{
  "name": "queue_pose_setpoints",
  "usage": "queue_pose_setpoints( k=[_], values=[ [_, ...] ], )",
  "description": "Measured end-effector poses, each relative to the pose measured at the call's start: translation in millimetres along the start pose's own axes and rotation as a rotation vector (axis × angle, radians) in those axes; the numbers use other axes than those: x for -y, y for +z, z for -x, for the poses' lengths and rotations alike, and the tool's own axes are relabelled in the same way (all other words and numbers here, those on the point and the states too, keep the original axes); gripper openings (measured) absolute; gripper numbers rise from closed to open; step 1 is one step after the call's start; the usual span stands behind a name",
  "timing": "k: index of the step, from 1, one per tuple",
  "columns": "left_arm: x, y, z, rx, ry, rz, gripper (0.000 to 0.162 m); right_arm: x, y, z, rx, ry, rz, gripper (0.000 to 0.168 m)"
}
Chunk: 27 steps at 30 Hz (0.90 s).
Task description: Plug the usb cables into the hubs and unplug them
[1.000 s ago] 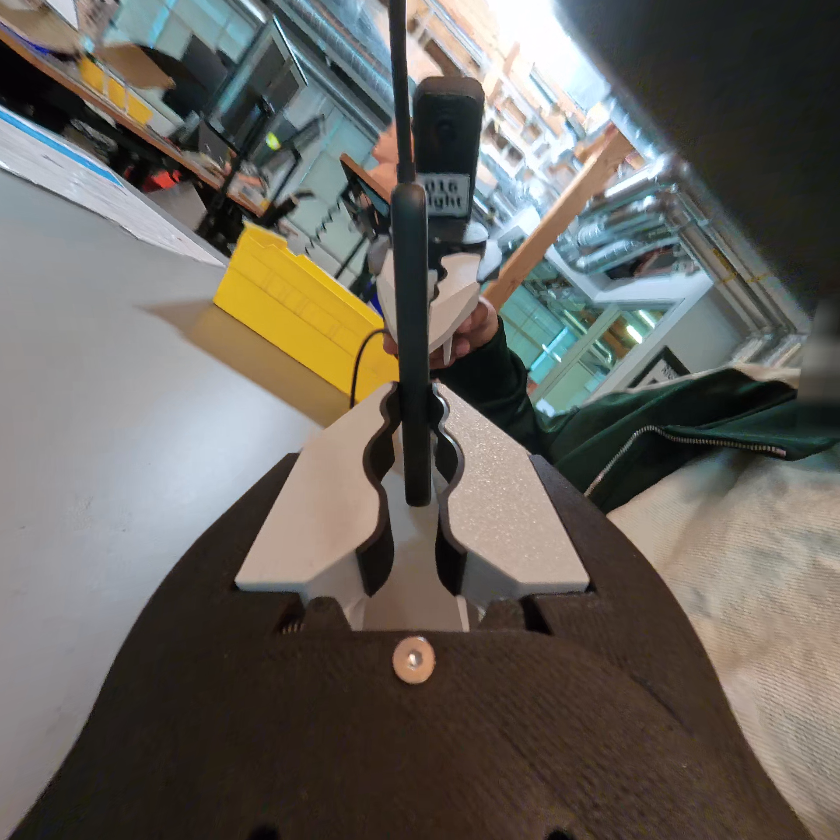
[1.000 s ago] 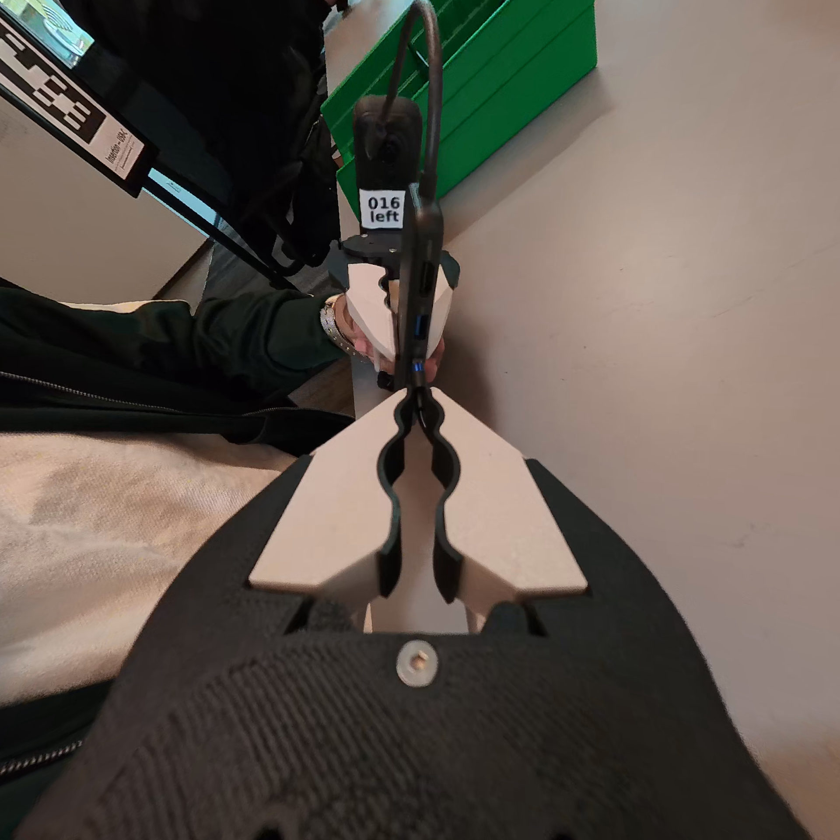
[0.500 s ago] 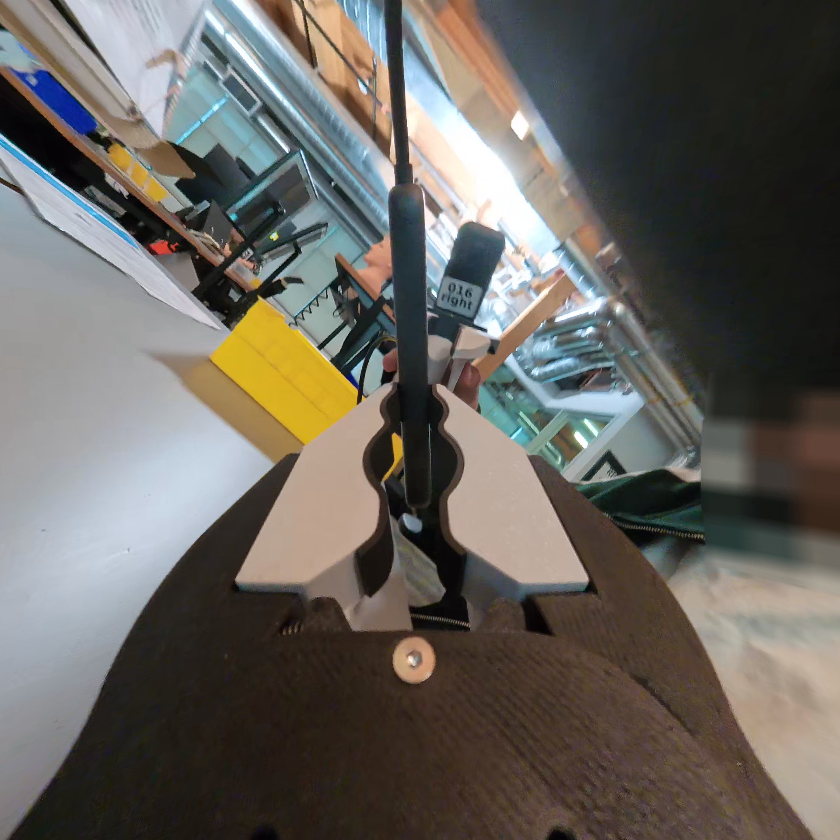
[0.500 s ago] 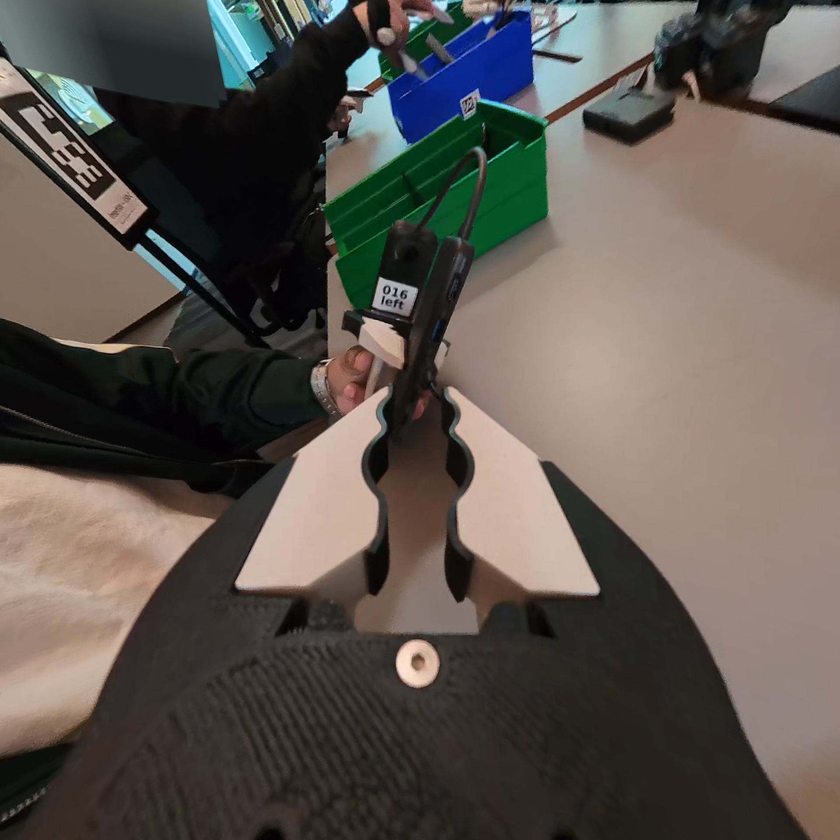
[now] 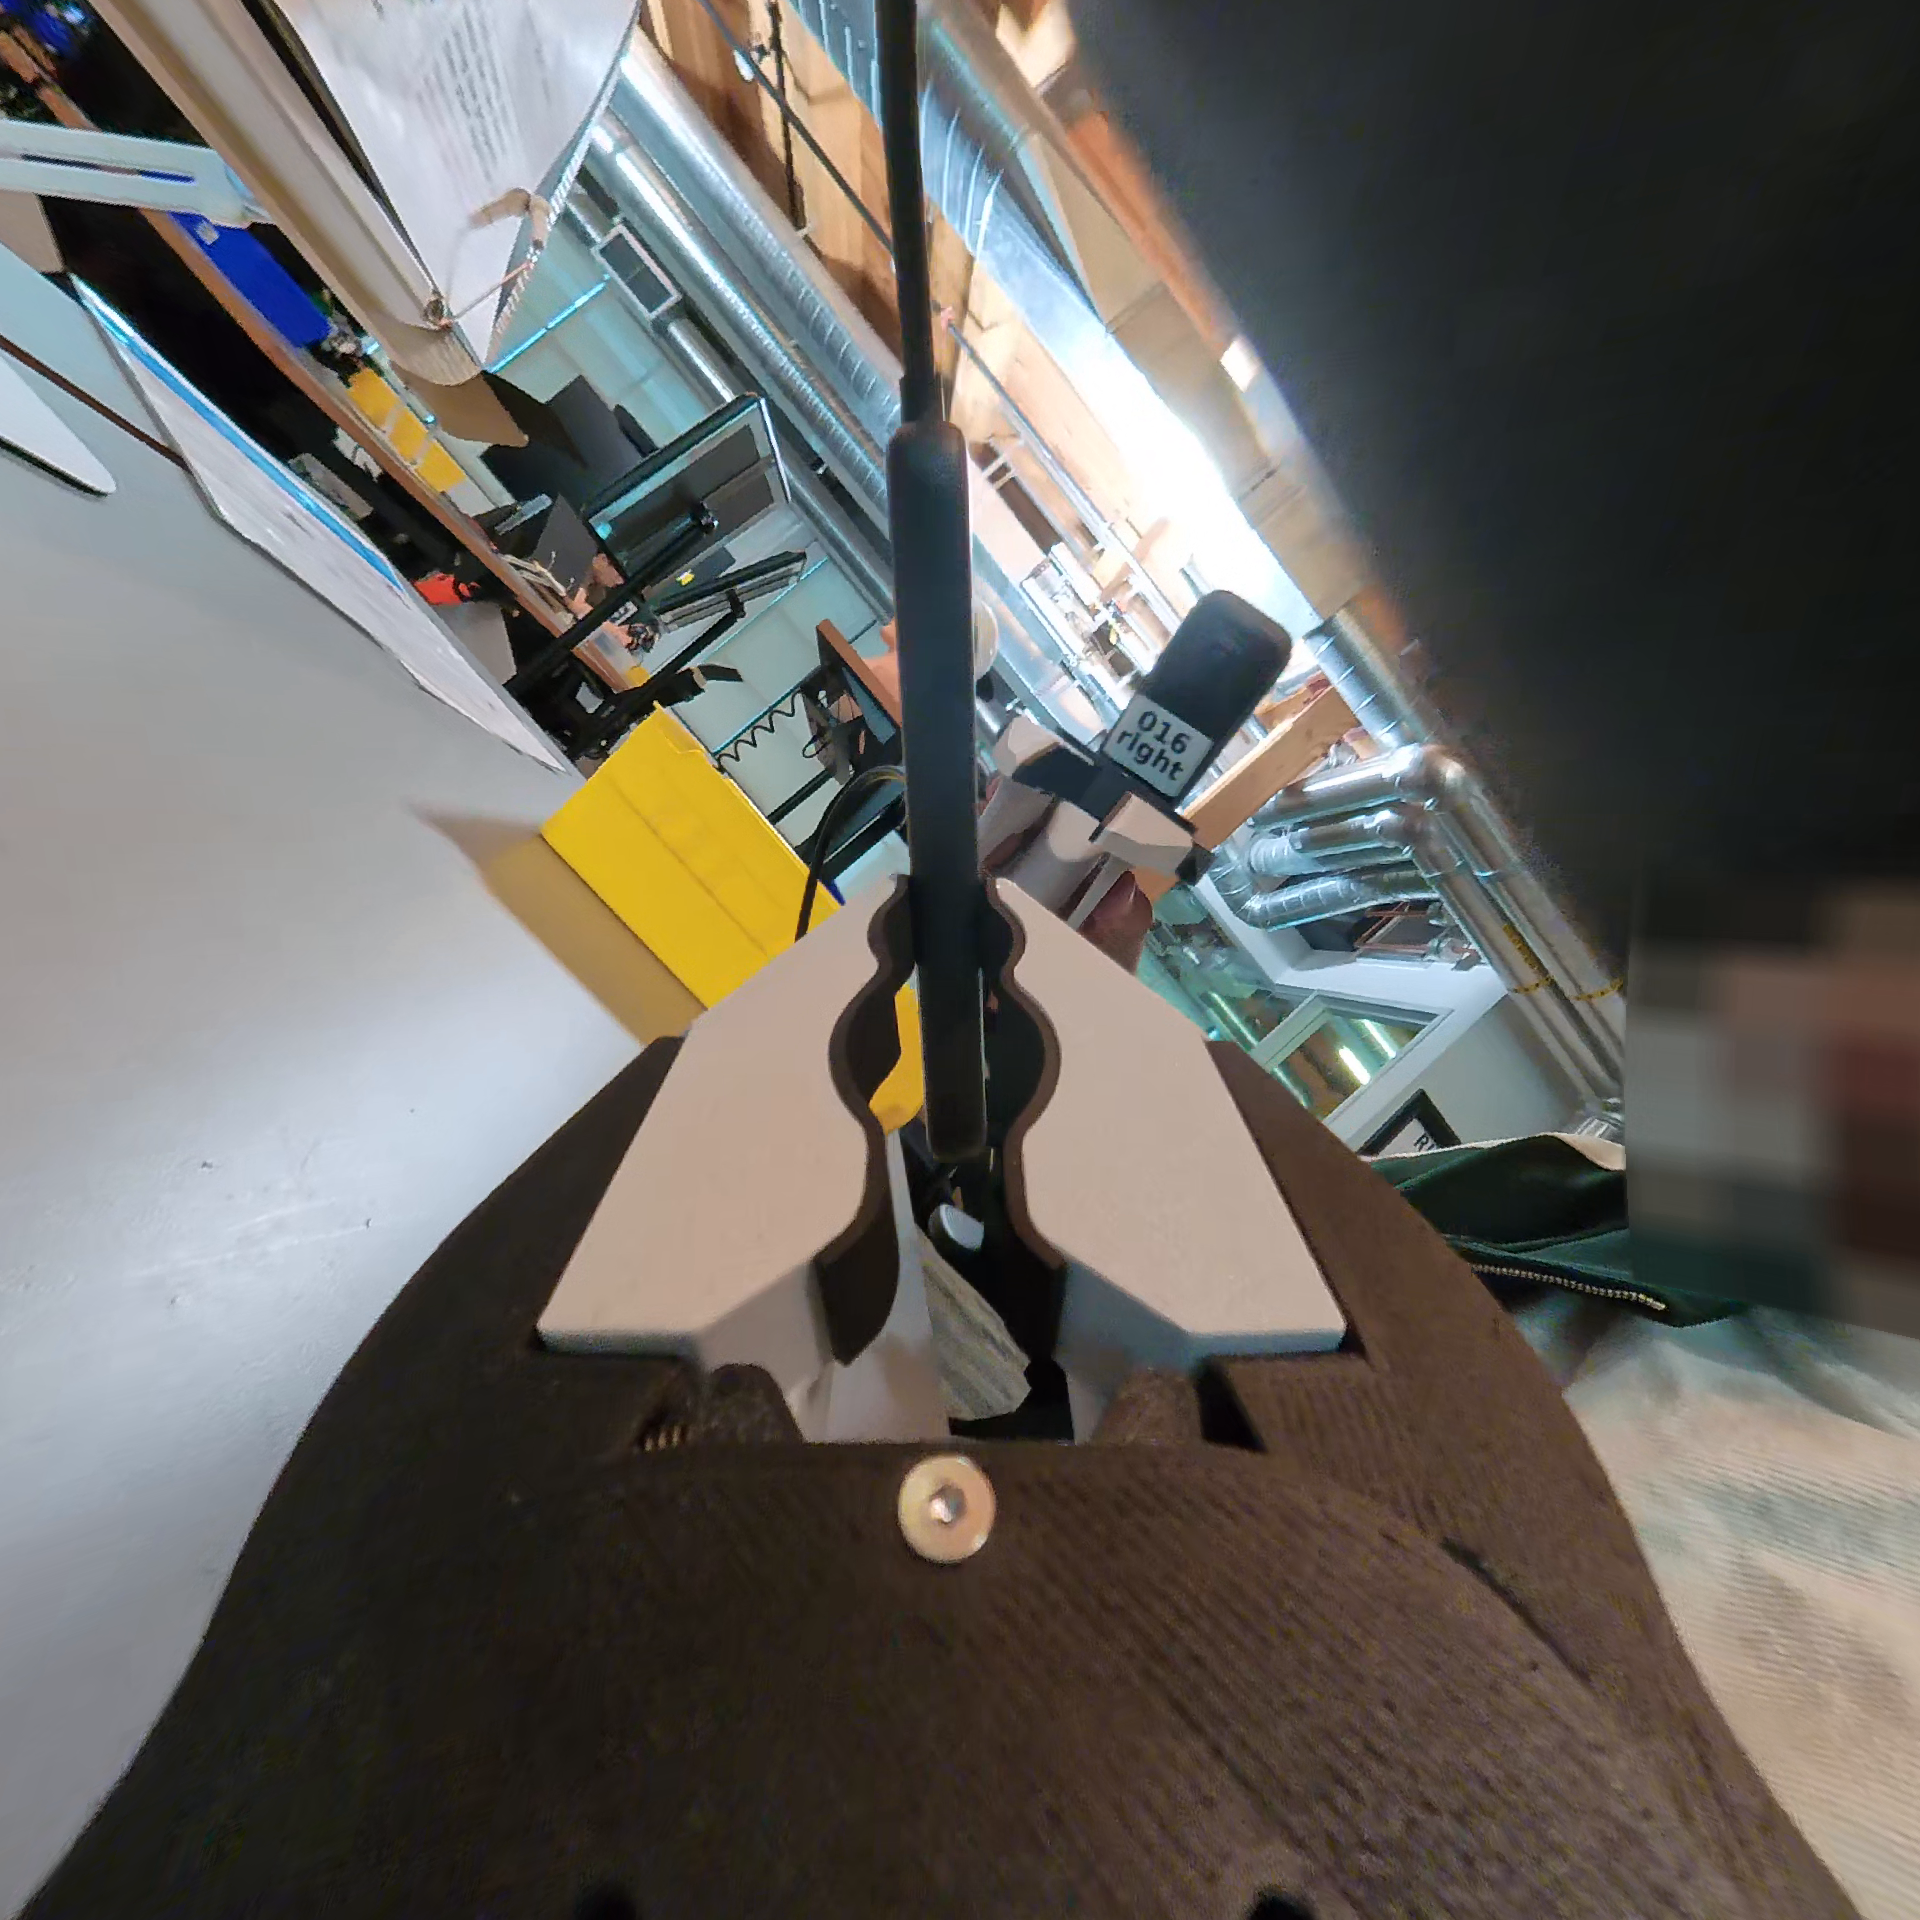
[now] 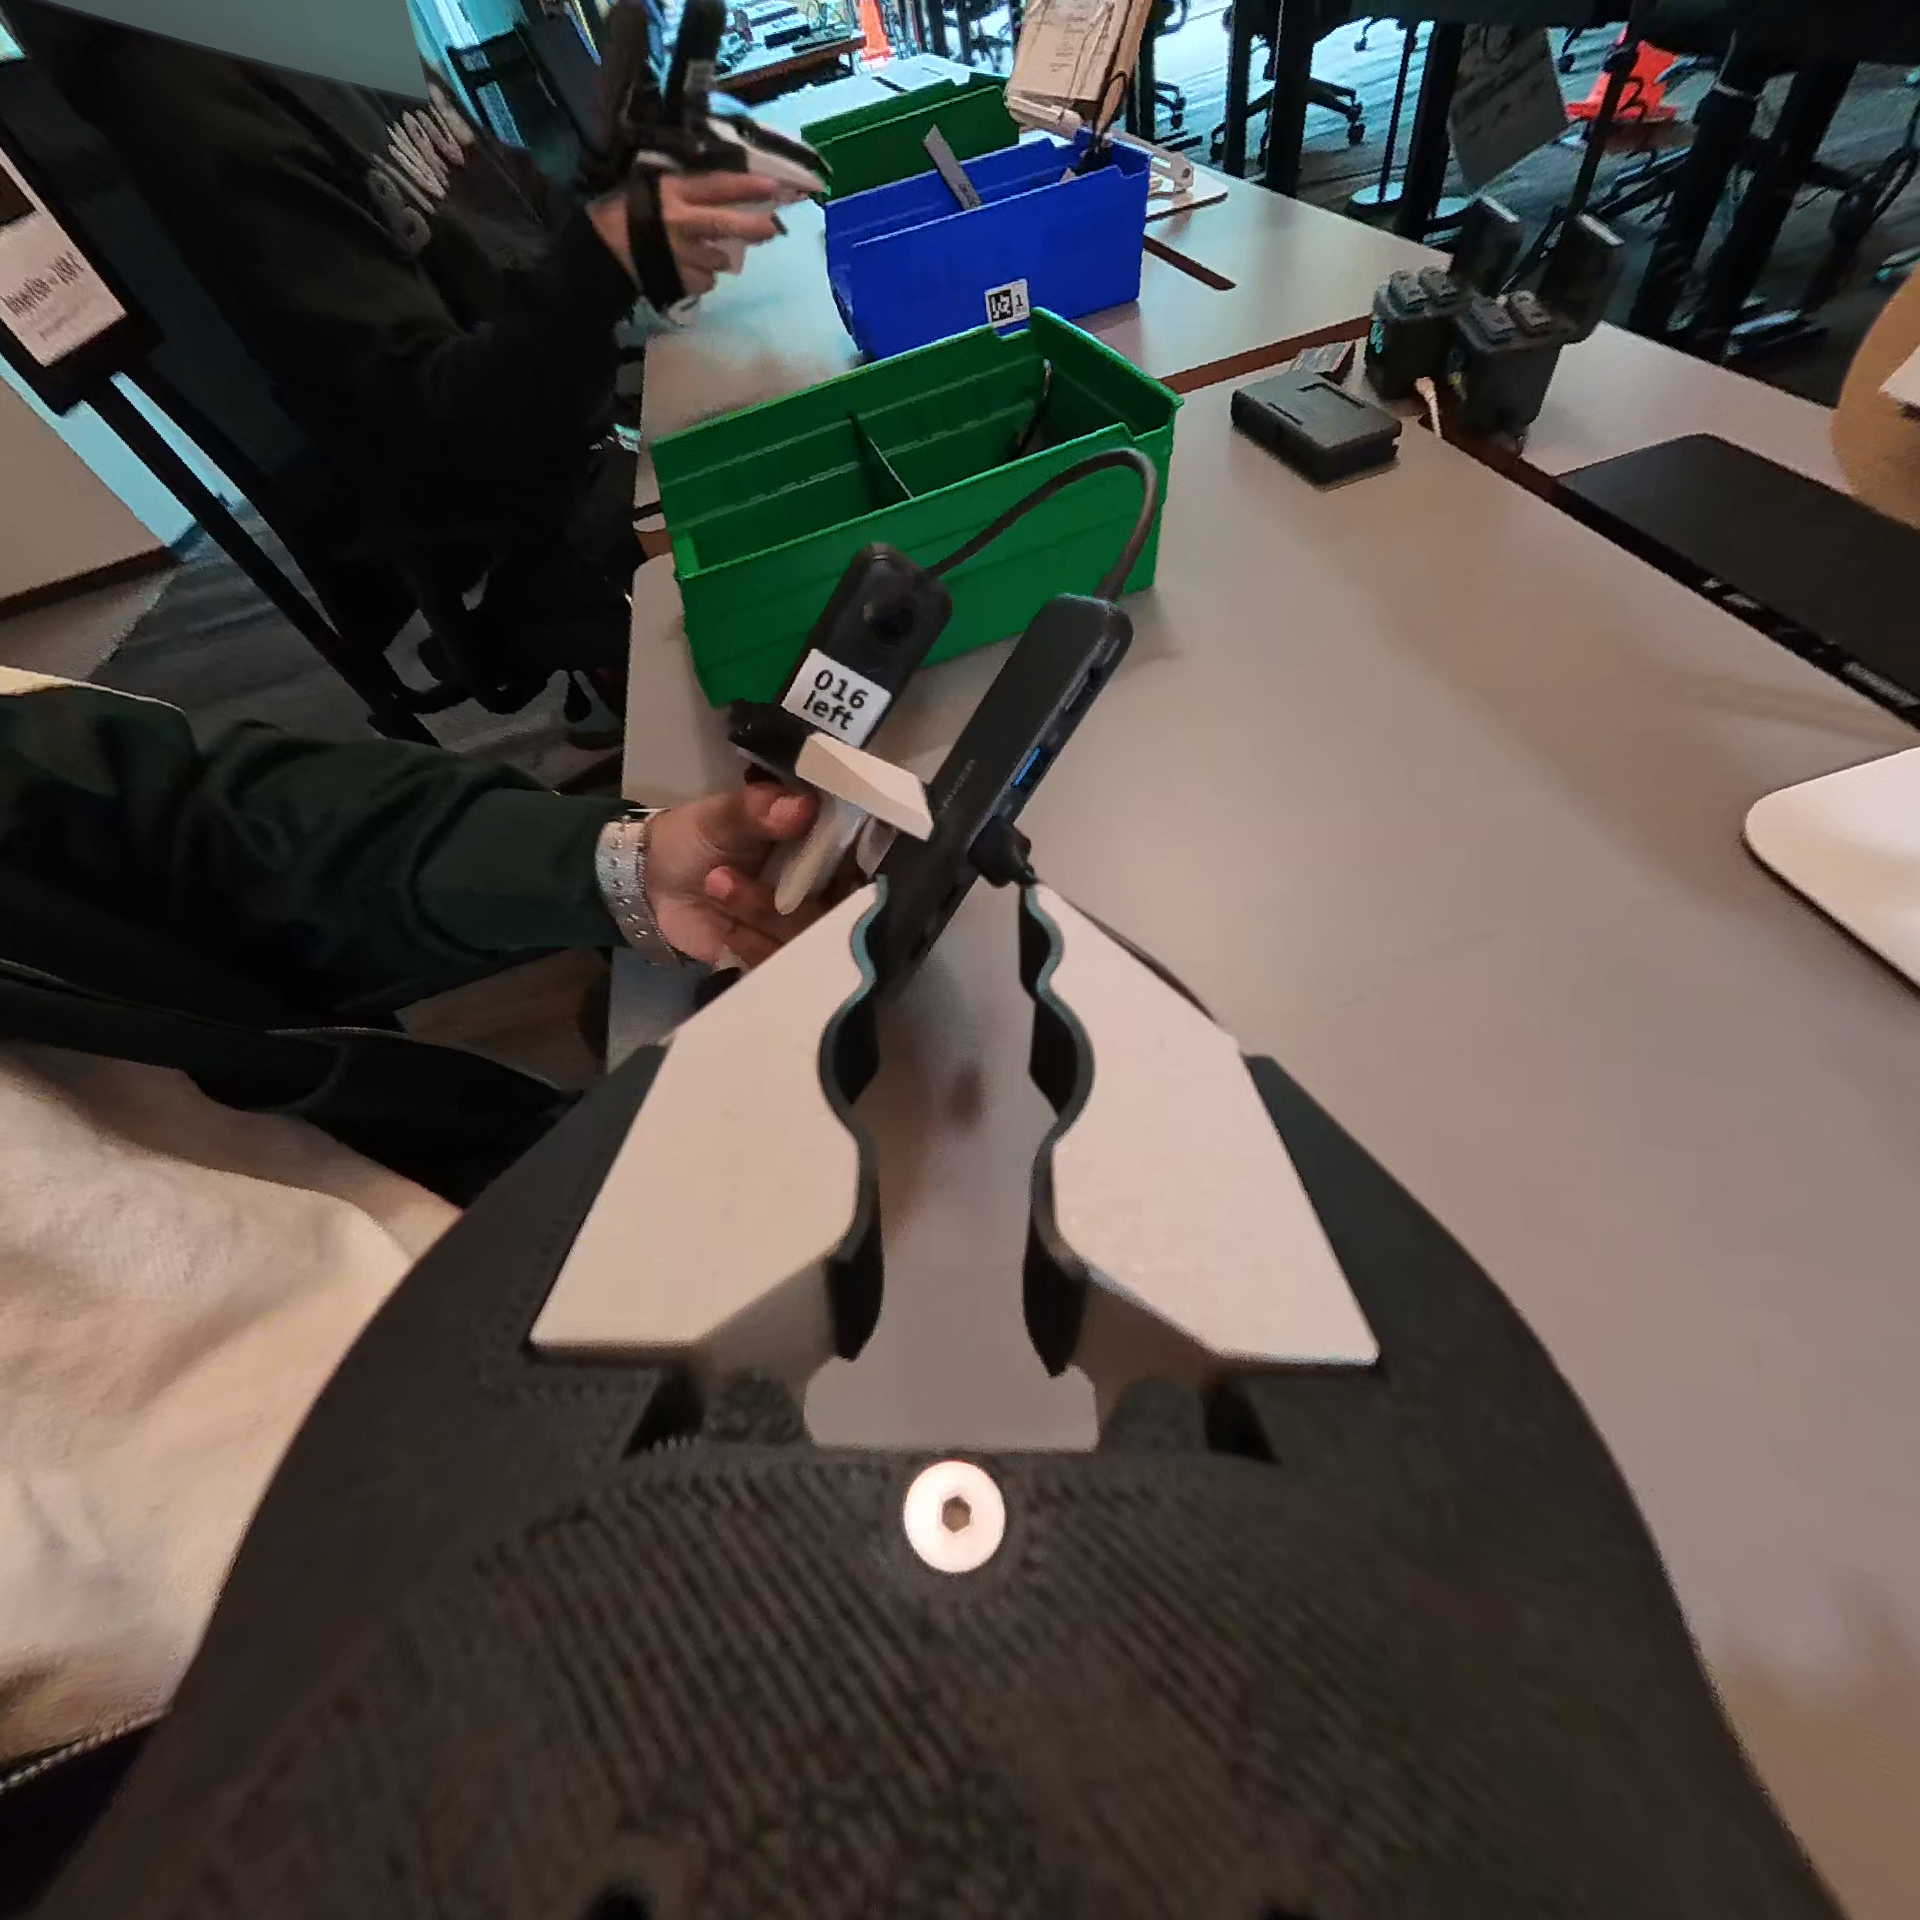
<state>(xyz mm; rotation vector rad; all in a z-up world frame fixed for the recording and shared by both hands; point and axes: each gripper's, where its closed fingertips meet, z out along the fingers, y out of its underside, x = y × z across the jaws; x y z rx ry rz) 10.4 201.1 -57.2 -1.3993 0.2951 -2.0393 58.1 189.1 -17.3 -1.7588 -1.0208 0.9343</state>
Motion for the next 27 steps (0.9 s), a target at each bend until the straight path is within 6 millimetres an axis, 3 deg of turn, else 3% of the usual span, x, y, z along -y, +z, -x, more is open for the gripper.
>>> queue_pose_setpoints(
  k=[6,13,17,21,27],
  values=[
    [-11.2,5.0,2.6,0.033,0.039,0.062,0.009,-0.2,5.9,-1.4,-0.120,-0.210,0.005,0.025],
    [-27.6,10.2,6.8,0.073,0.085,0.155,0.009,-26.1,30.1,7.4,-0.220,-0.529,0.134,0.012],
    [-39.7,11.6,15.4,0.139,0.148,0.231,0.009,-34.6,41.8,15.6,-0.202,-0.561,0.146,0.016],
    [-50.4,15.1,12.7,0.127,0.162,0.280,0.009,-33.9,43.4,6.4,-0.287,-0.607,0.144,0.018],
    [-49.5,16.4,8.4,0.083,0.089,0.254,0.009,-28.9,43.1,1.8,-0.401,-0.759,0.134,0.020]
  ],
)
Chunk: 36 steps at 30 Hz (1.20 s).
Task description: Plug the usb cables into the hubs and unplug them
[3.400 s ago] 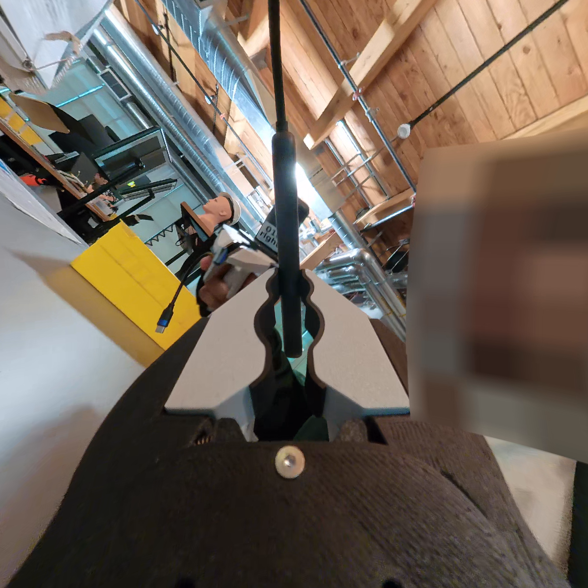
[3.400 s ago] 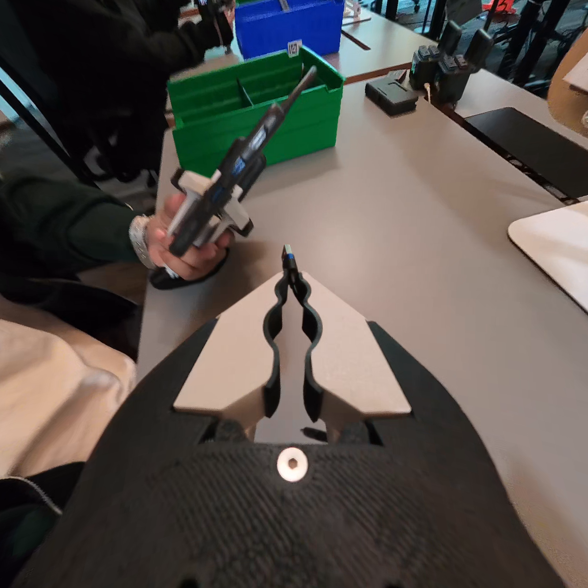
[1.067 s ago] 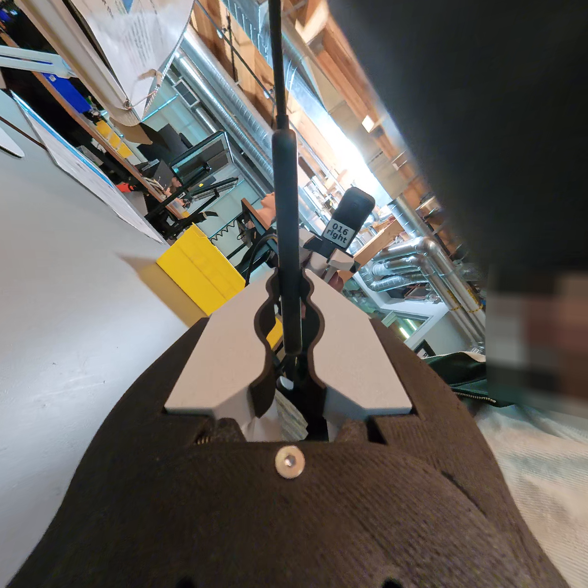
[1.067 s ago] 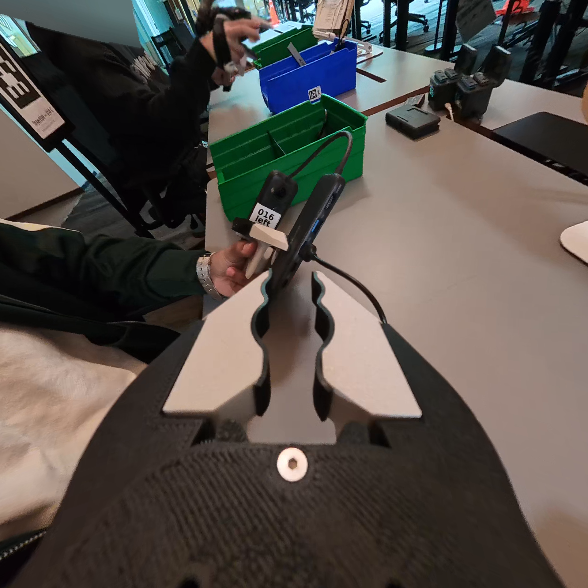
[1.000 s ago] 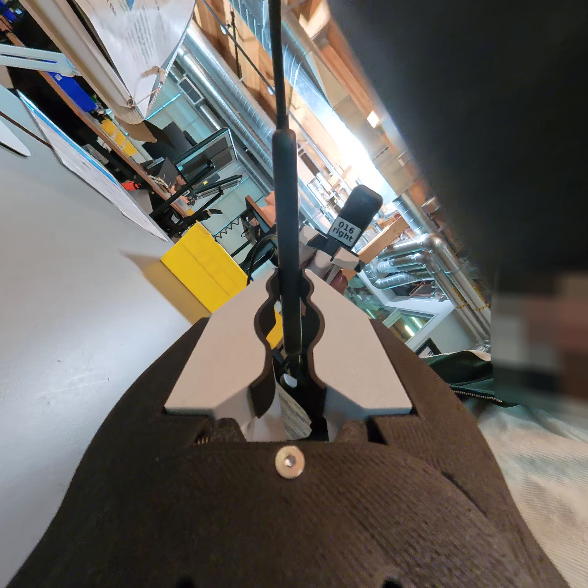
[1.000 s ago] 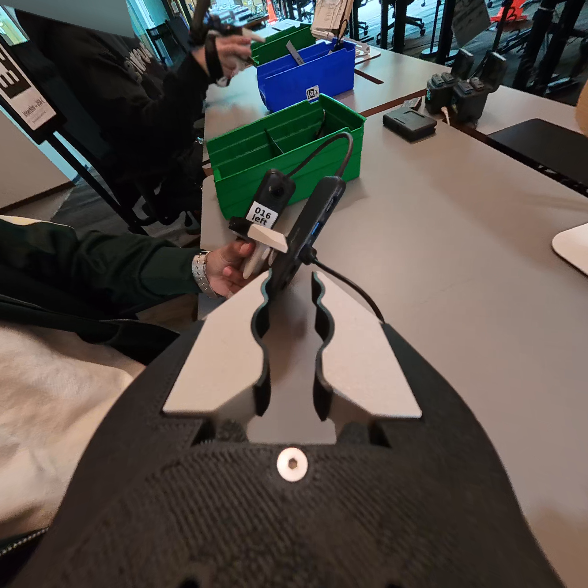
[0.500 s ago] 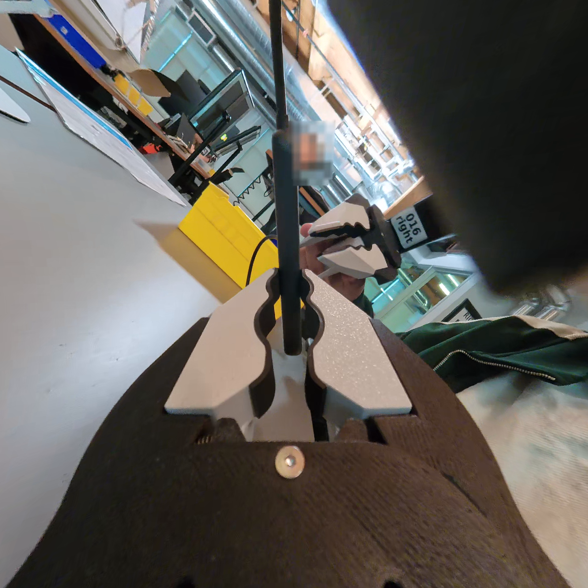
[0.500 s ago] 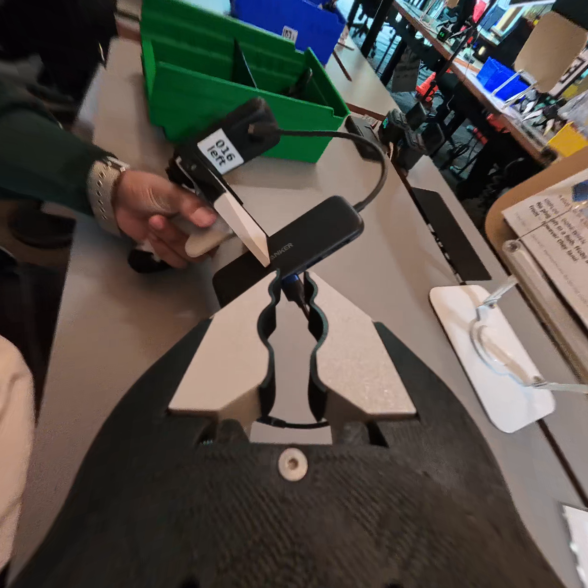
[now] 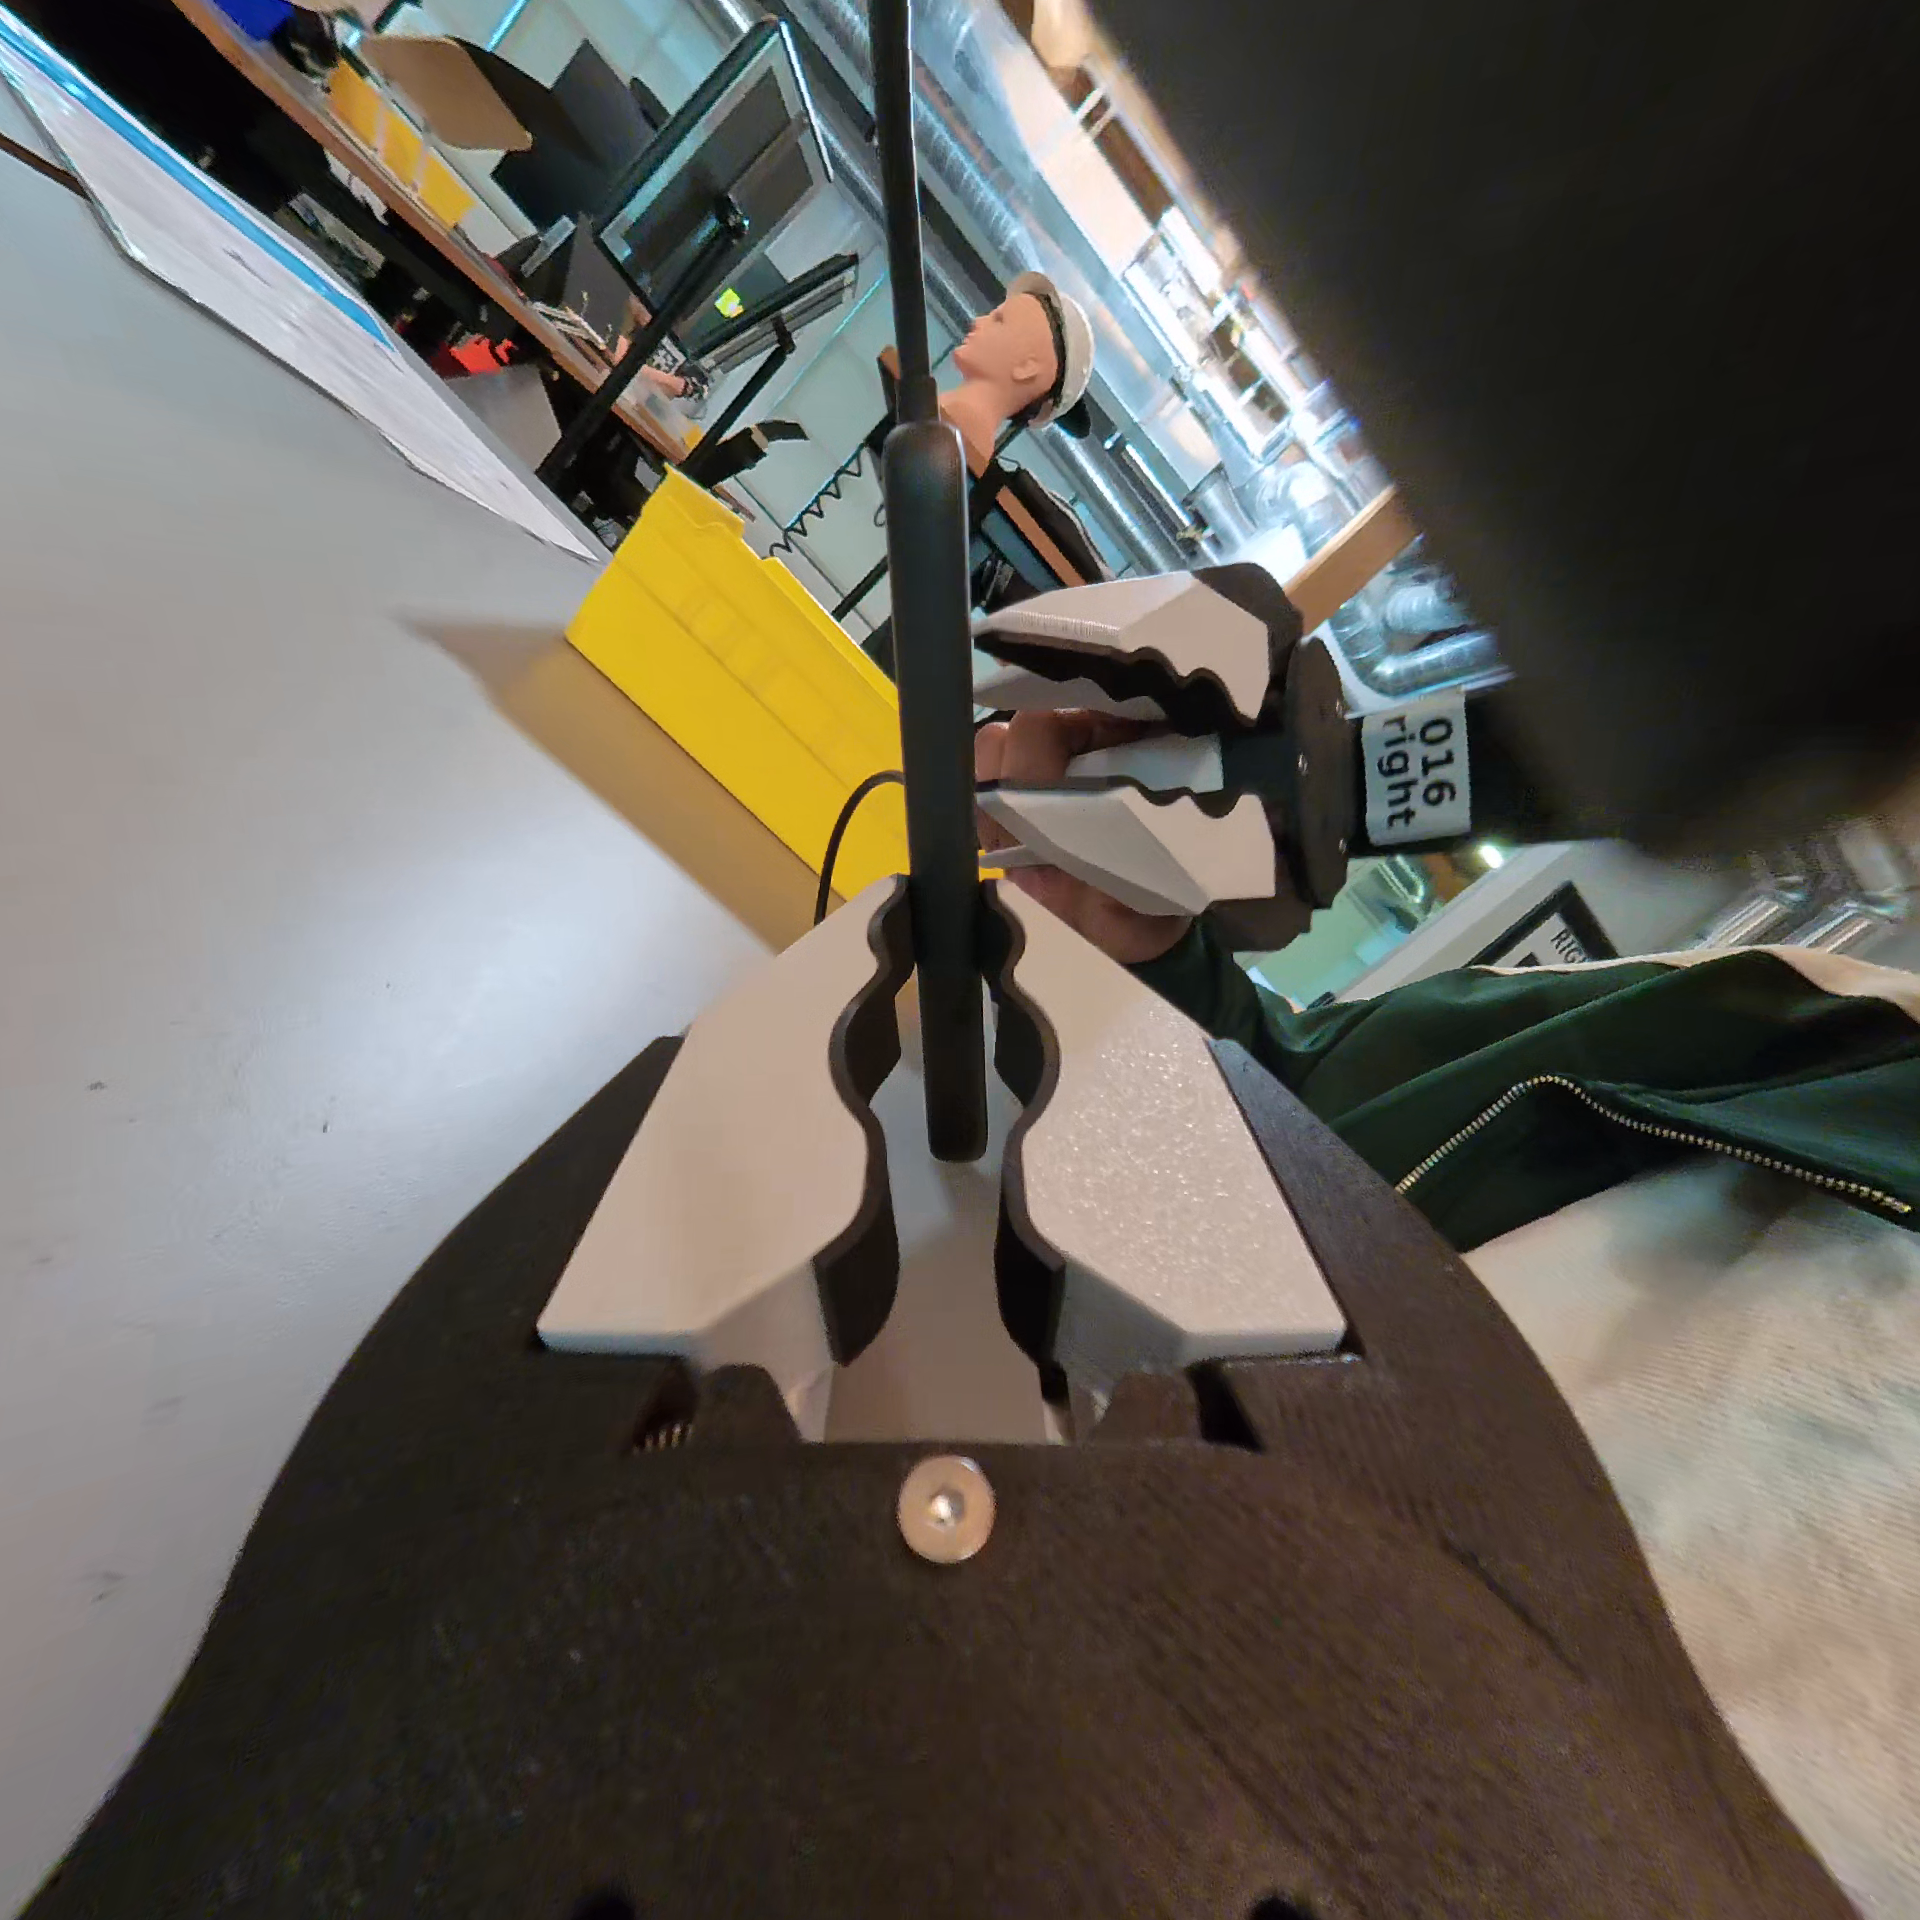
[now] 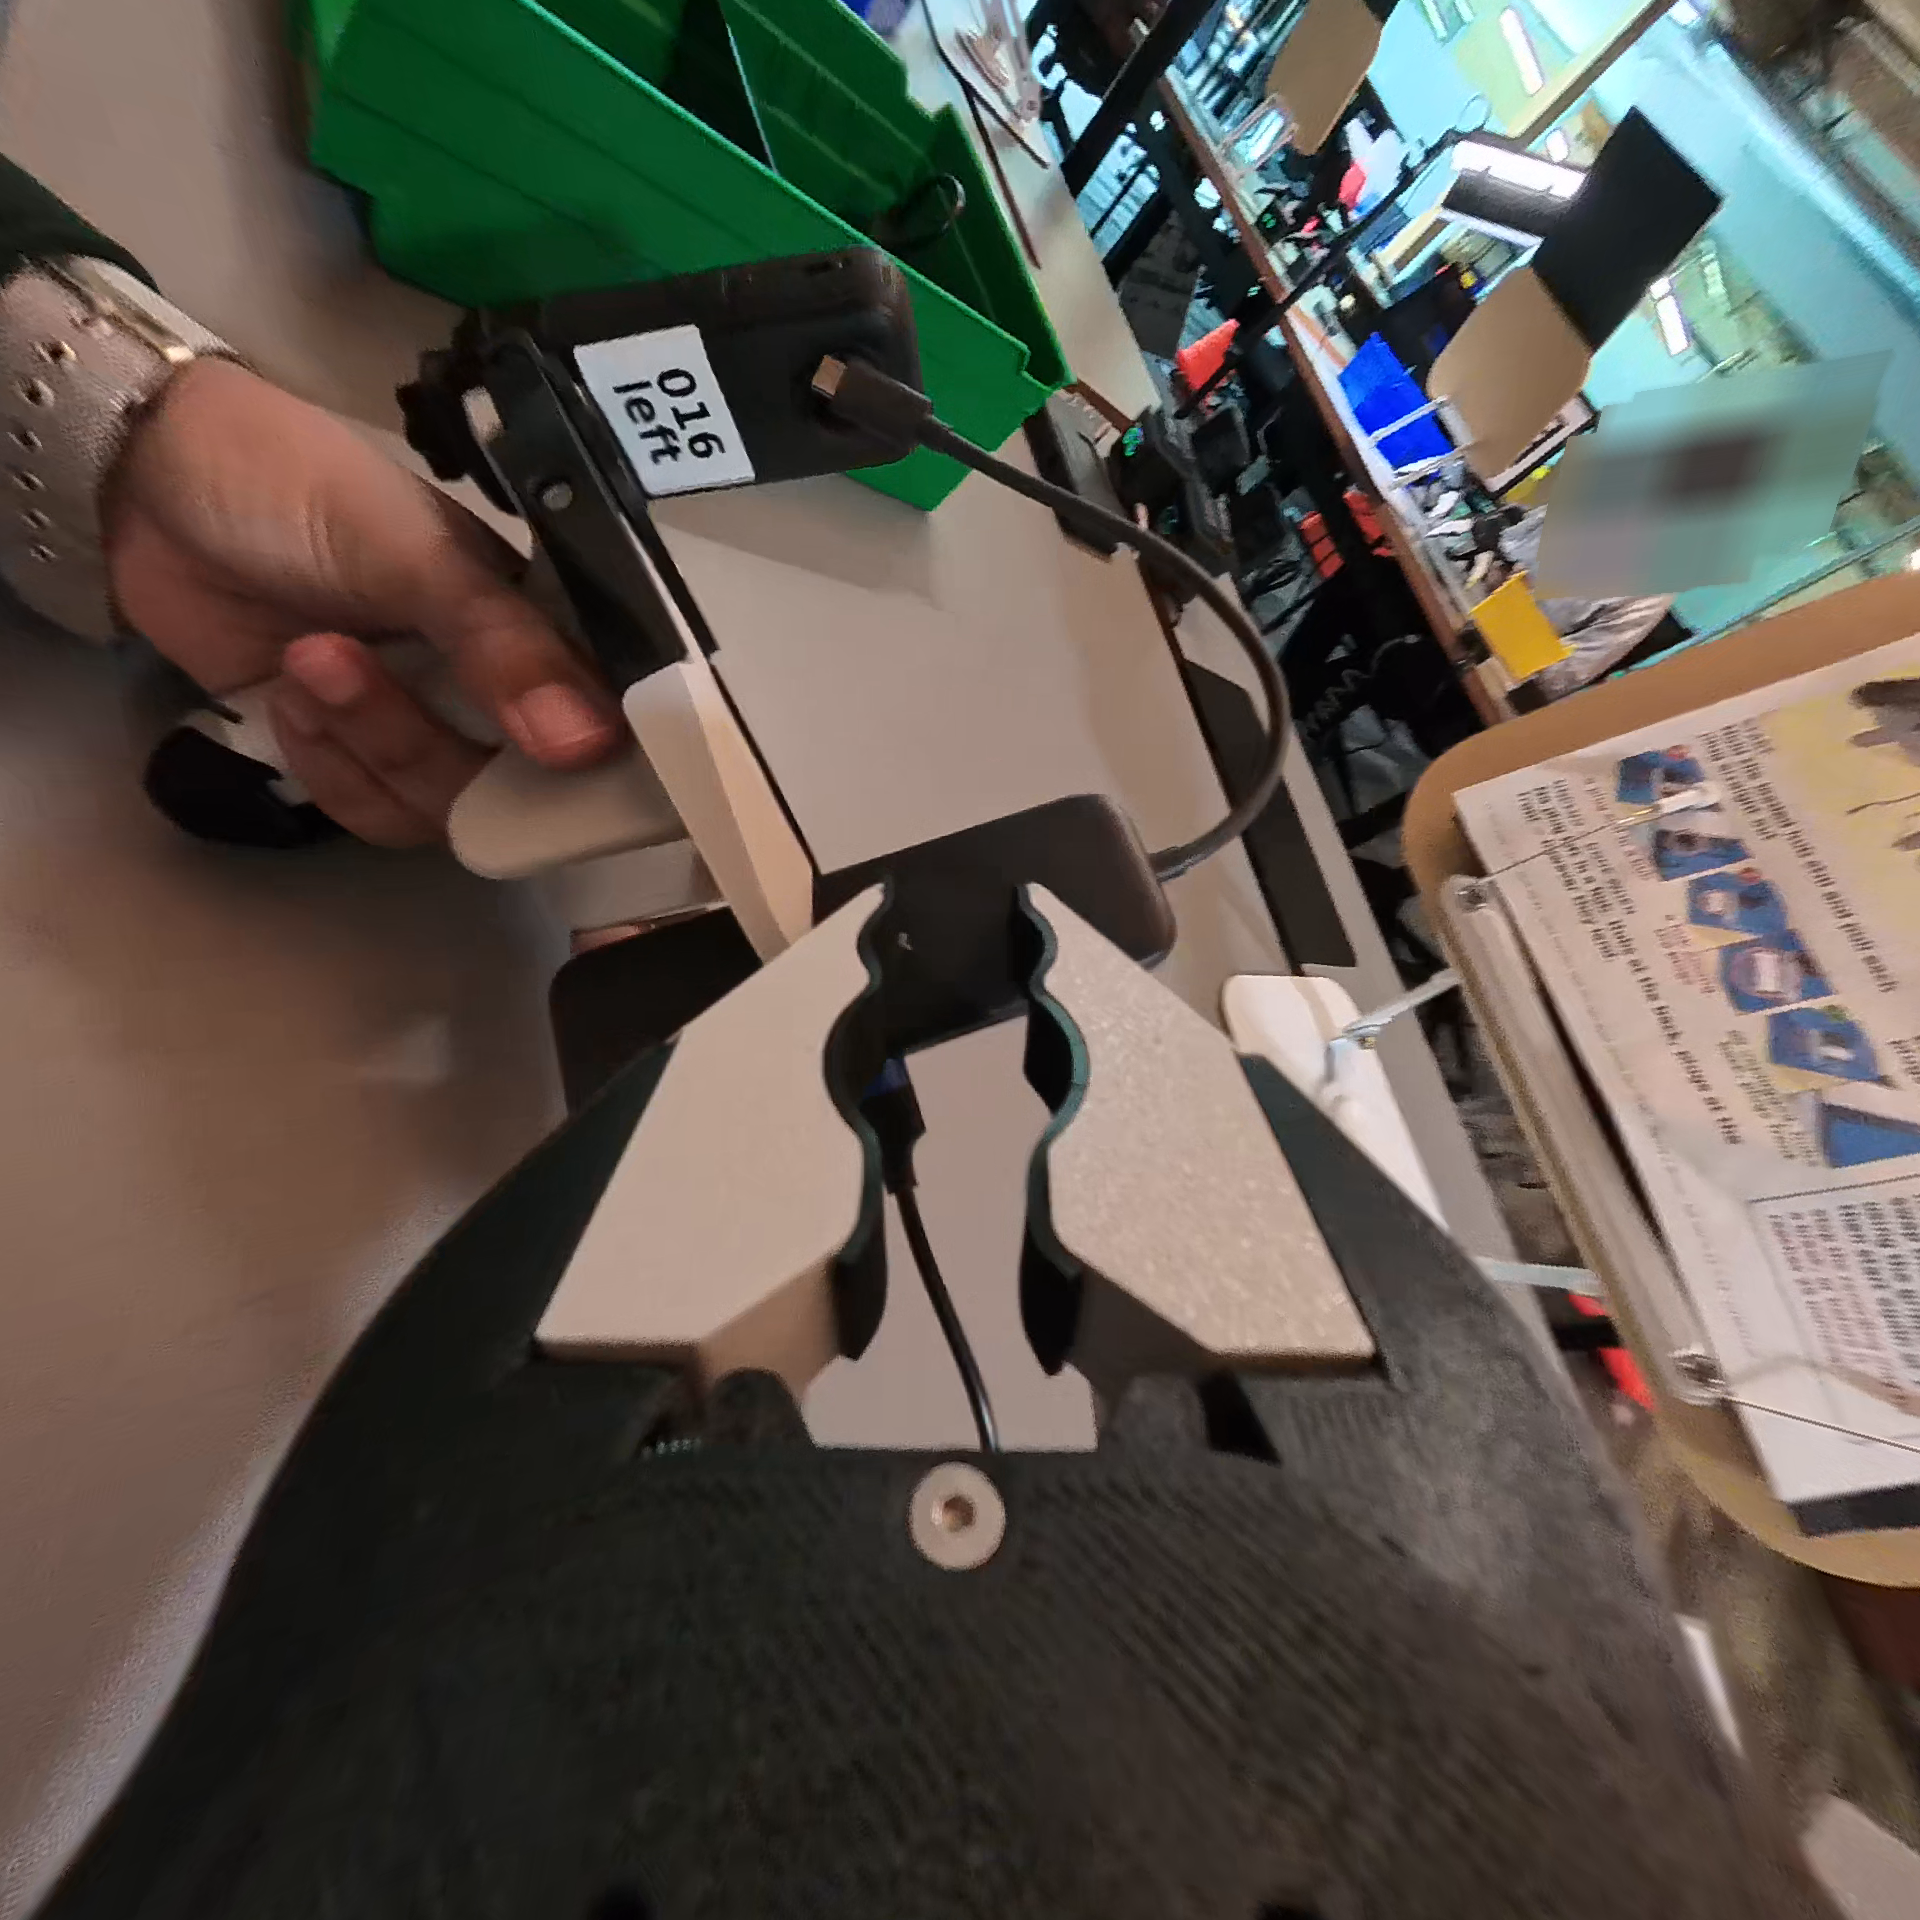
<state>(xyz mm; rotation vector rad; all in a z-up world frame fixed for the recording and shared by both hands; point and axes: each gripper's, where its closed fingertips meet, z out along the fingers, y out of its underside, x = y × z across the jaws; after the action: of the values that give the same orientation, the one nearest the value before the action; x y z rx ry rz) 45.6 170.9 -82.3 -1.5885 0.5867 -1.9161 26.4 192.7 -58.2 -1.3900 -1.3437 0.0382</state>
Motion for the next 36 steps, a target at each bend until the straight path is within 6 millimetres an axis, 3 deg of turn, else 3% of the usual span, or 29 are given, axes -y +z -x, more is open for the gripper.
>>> queue_pose_setpoints(
  k=[4,9,17,21,25,28,32,36],
  values=[
    [1.3,-0.3,0.1,-0.011,-0.027,-0.012,0.009,0.8,1.0,-3.0,-0.068,-0.072,-0.002,0.021],
    [4.9,-1.5,-2.0,-0.041,-0.065,-0.039,0.009,-1.7,-5.7,-27.5,-0.171,0.004,-0.003,0.015],
    [27.2,-12.4,2.9,-0.074,-0.160,-0.187,0.009,6.2,-17.1,-42.9,-0.116,0.218,-0.099,0.016],
    [36.2,-17.2,13.2,-0.038,-0.172,-0.243,0.009,22.1,-18.3,-46.3,-0.063,0.282,-0.162,0.016],
    [40.8,-20.0,18.8,-0.024,-0.194,-0.282,0.010,61.0,-4.8,-39.3,0.051,0.312,-0.237,0.017],
    [42.2,-21.6,21.4,-0.012,-0.200,-0.293,0.010,104.6,19.7,-27.9,0.167,0.318,-0.293,0.017],
    [40.6,-21.7,24.0,-0.009,-0.222,-0.276,0.009,172.3,68.9,-7.2,0.352,0.260,-0.337,0.017],
    [38.9,-20.5,23.3,-0.014,-0.224,-0.261,0.009,220.8,136.5,26.9,0.584,0.247,-0.248,0.019]
  ],
)
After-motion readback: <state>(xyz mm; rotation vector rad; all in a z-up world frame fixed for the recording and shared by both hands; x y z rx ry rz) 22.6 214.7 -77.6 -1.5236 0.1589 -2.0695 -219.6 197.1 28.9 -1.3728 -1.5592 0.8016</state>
